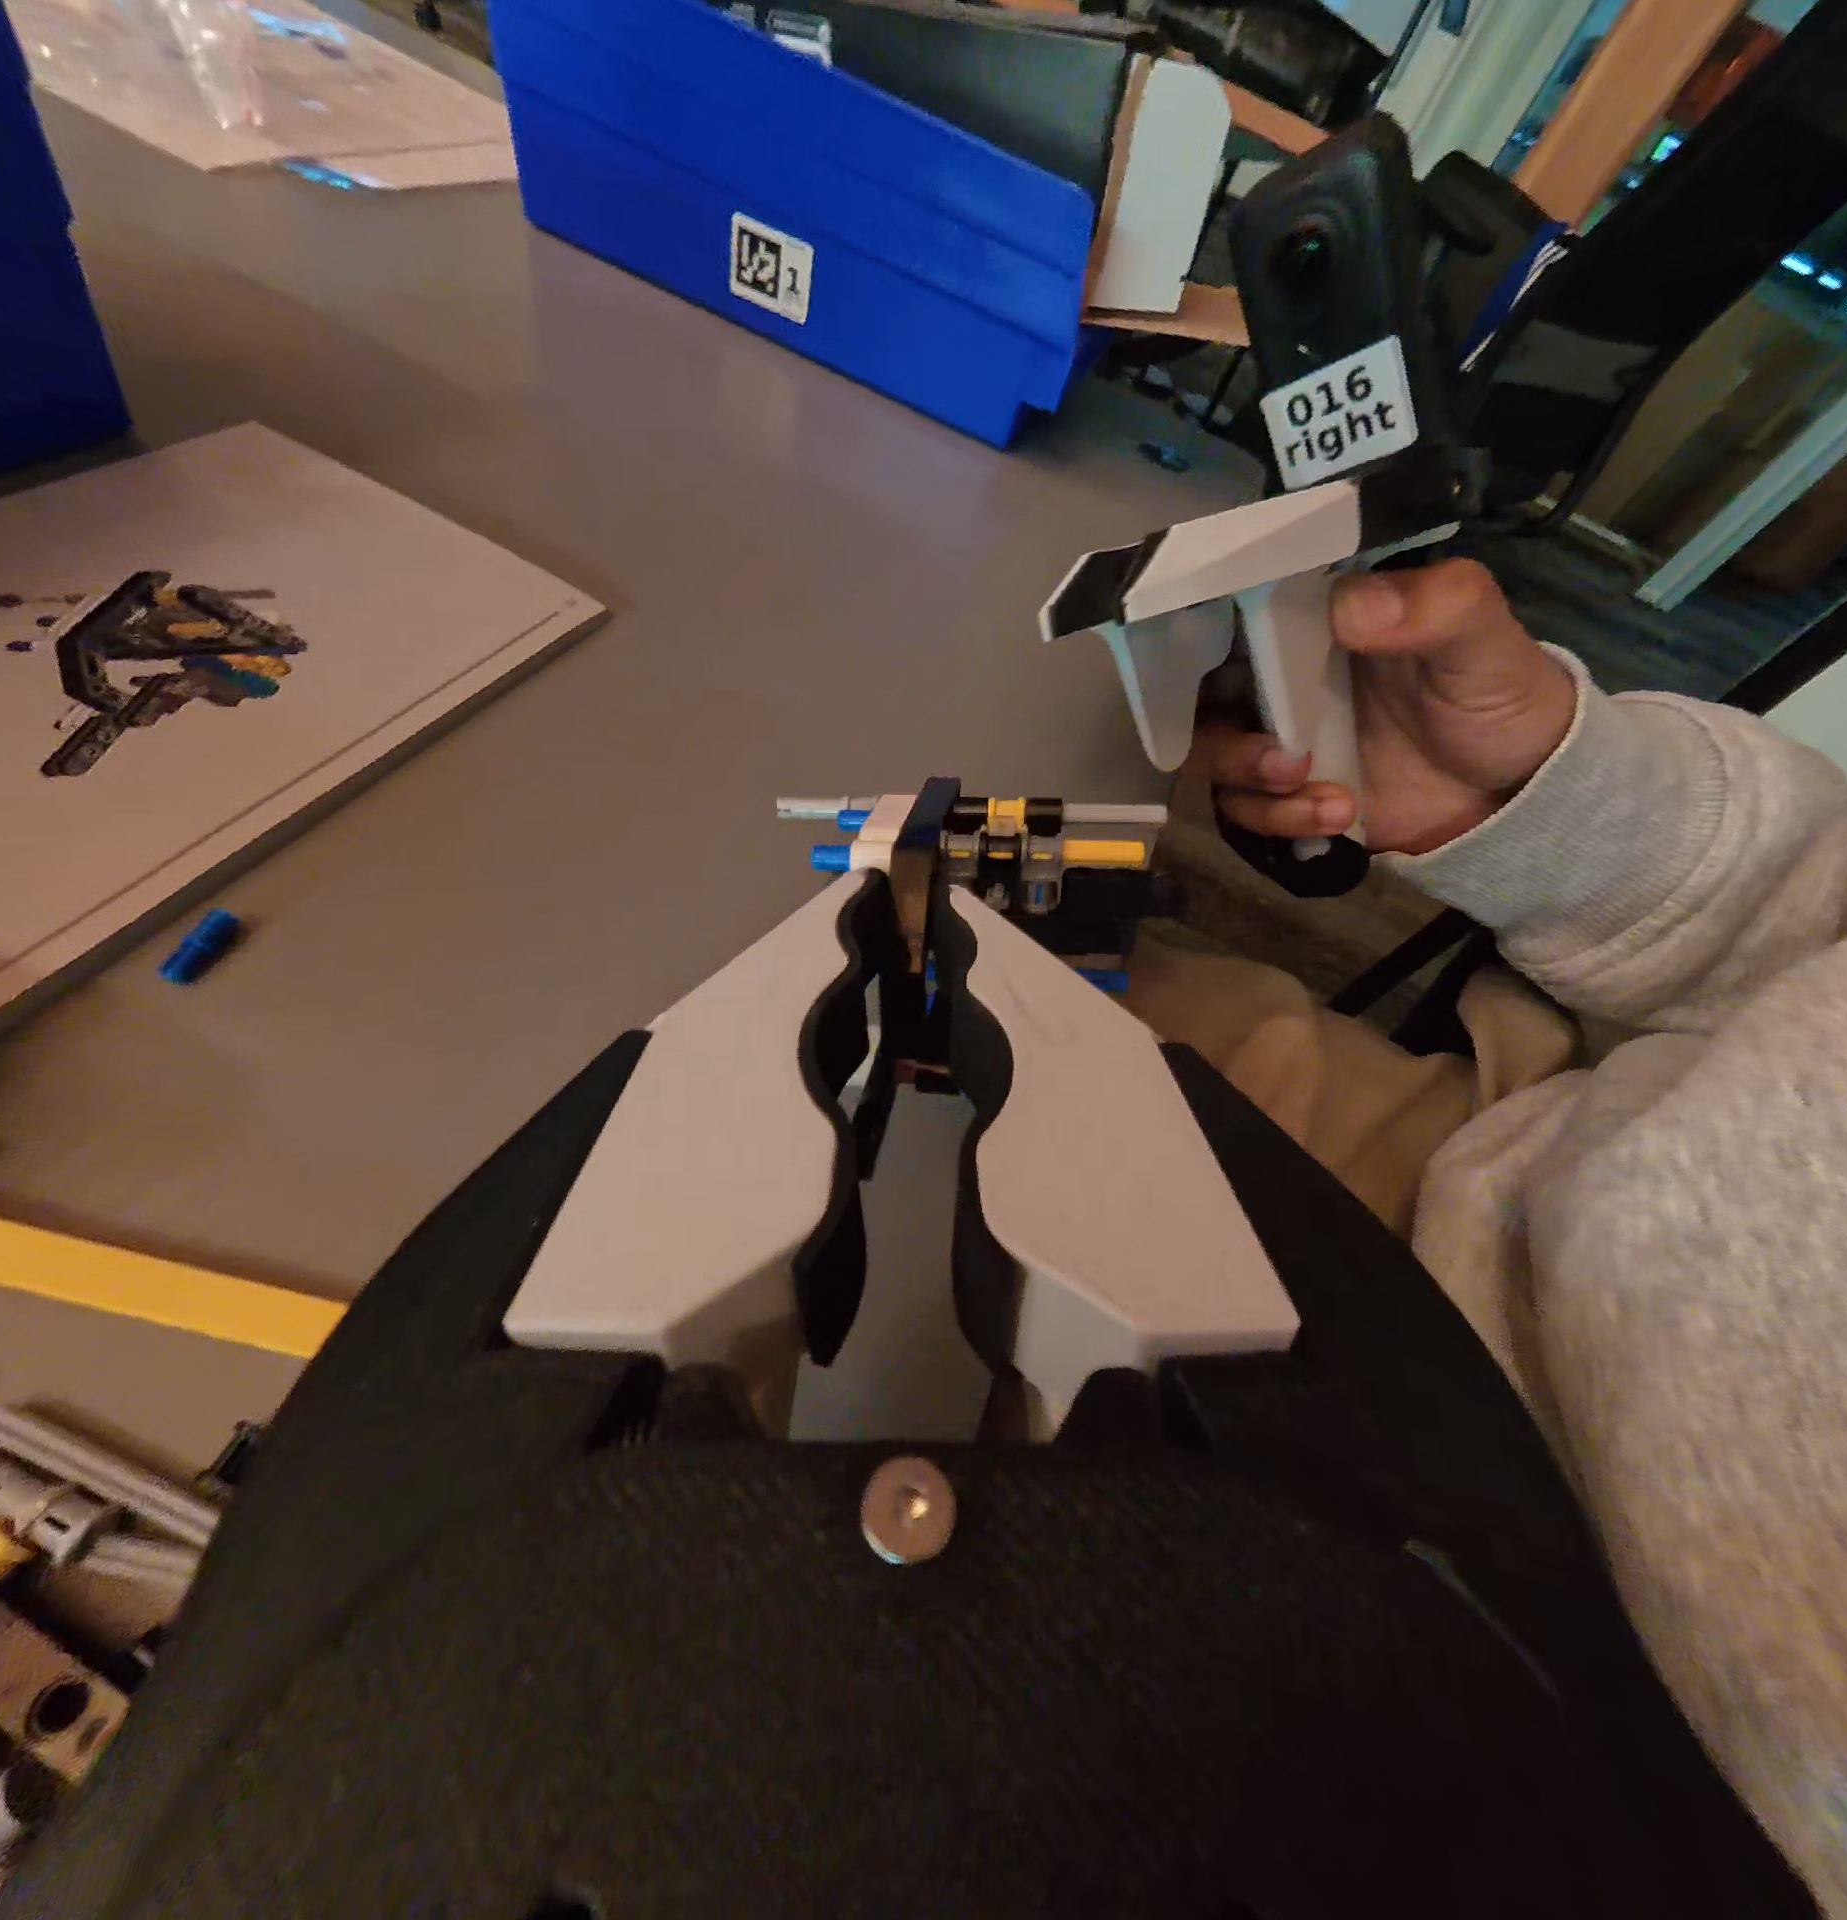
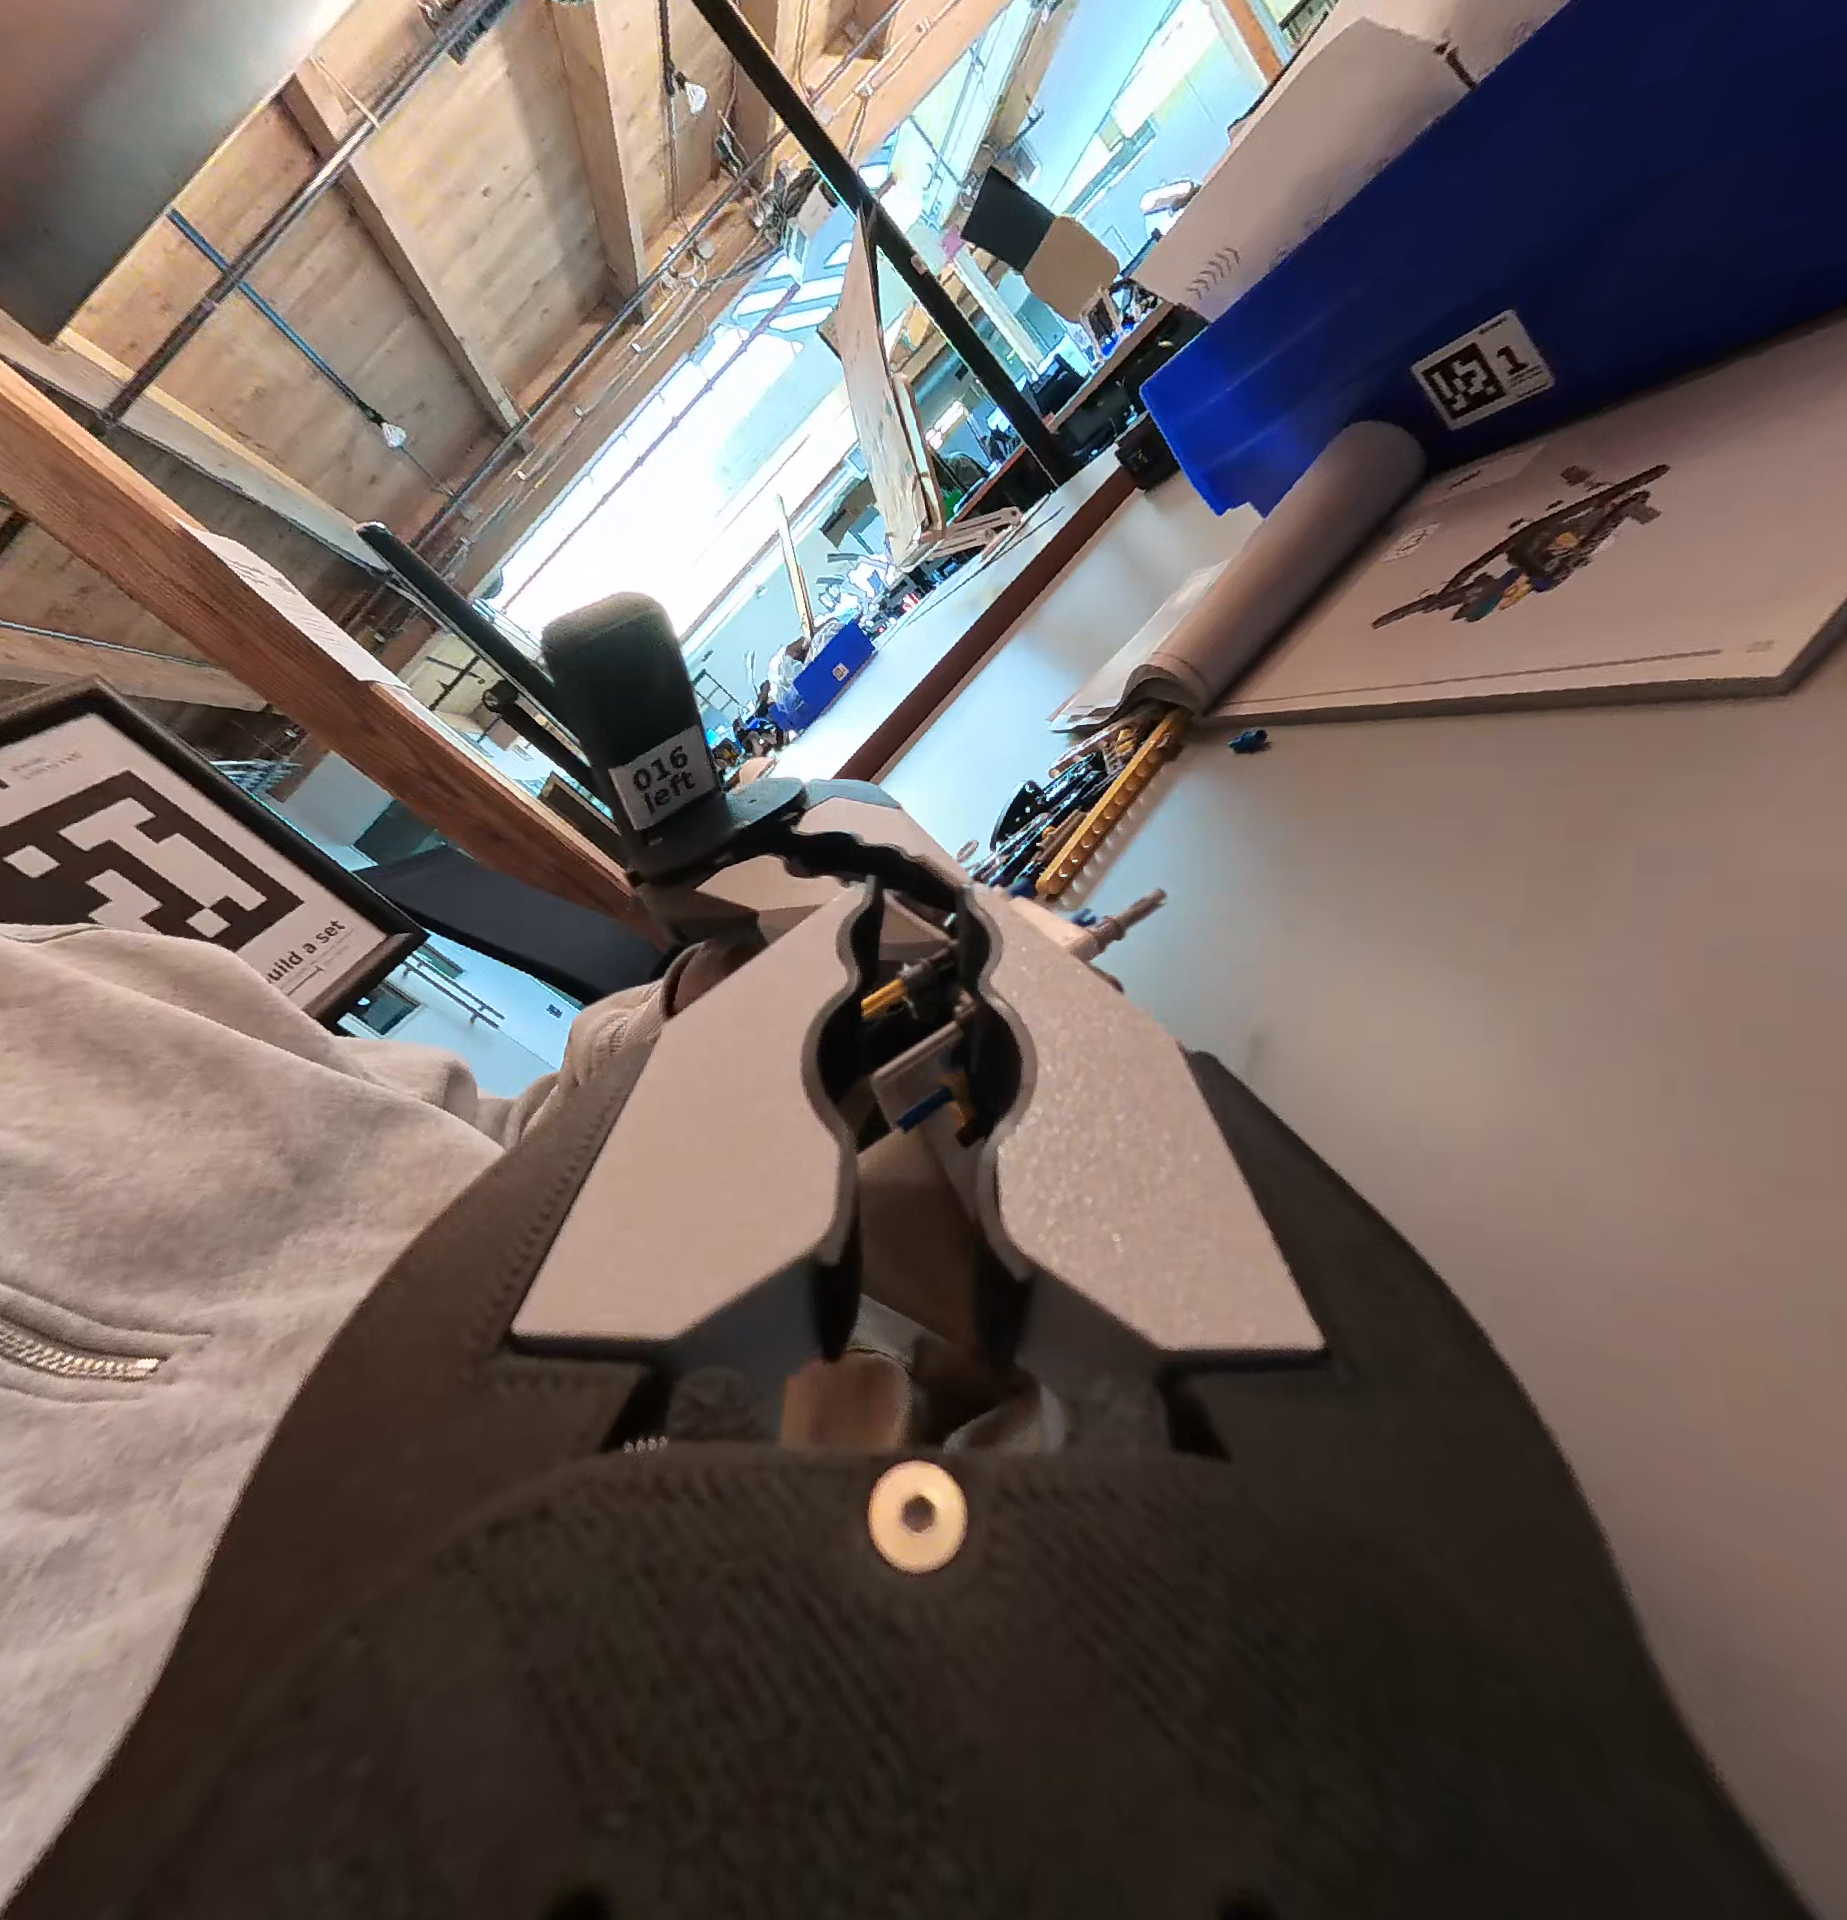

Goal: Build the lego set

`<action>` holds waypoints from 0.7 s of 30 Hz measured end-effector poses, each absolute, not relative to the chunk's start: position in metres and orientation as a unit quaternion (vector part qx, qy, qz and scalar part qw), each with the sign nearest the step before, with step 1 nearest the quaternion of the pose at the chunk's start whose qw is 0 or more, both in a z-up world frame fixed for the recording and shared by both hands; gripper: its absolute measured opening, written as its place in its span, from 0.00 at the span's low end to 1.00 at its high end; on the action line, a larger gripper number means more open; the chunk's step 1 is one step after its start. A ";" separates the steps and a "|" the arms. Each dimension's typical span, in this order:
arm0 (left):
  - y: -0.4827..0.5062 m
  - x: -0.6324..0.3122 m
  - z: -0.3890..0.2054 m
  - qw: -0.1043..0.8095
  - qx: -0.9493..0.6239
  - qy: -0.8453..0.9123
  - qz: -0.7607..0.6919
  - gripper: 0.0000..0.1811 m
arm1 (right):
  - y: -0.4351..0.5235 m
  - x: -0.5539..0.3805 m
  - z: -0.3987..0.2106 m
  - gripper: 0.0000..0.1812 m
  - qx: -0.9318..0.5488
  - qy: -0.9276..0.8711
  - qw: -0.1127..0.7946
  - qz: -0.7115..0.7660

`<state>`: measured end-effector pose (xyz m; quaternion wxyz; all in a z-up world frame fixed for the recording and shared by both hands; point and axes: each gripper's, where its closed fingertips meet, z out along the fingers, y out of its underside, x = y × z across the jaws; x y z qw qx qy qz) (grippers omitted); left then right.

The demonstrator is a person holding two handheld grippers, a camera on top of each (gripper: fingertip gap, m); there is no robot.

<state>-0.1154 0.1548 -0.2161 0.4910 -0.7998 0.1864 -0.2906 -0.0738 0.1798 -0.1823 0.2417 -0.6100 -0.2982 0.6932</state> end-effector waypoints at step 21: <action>0.157 -0.133 -0.241 0.408 -0.841 0.123 -0.334 0.04 | 0.180 -0.073 -0.181 0.07 -0.608 -0.290 0.236 0.701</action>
